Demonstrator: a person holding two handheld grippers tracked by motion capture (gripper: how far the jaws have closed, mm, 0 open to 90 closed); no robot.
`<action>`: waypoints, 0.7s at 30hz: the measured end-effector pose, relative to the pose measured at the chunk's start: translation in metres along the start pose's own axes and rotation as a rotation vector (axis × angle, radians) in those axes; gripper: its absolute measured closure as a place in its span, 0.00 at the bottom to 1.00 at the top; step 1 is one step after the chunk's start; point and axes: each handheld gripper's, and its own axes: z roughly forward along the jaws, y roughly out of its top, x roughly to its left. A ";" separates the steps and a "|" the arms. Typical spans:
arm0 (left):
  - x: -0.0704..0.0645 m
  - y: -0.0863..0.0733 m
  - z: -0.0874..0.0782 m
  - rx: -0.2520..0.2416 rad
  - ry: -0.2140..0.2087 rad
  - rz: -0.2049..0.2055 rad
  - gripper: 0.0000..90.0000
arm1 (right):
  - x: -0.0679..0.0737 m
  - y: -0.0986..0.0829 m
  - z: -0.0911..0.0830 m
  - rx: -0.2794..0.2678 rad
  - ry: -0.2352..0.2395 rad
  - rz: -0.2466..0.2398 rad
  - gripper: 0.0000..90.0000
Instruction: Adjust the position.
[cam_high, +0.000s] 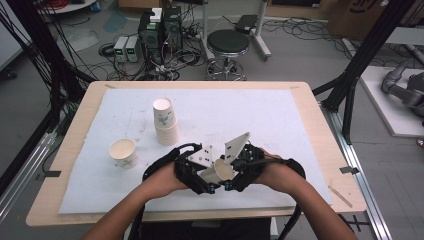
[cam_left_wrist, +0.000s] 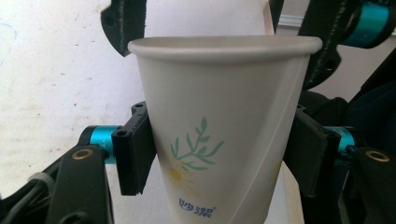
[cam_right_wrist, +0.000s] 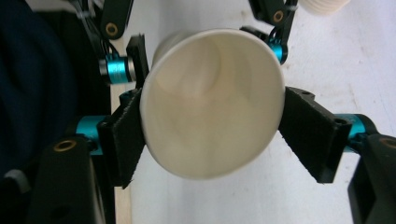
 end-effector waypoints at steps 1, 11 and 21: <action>0.000 -0.001 0.000 -0.008 0.002 -0.003 0.36 | -0.001 -0.001 -0.001 -0.018 0.003 0.009 0.28; 0.002 -0.018 0.000 -0.081 0.006 -0.065 0.36 | -0.001 -0.024 -0.013 -0.266 -0.009 0.093 0.25; 0.007 -0.041 -0.005 -0.225 0.098 -0.179 0.35 | -0.002 -0.064 -0.019 -0.409 -0.117 0.217 0.25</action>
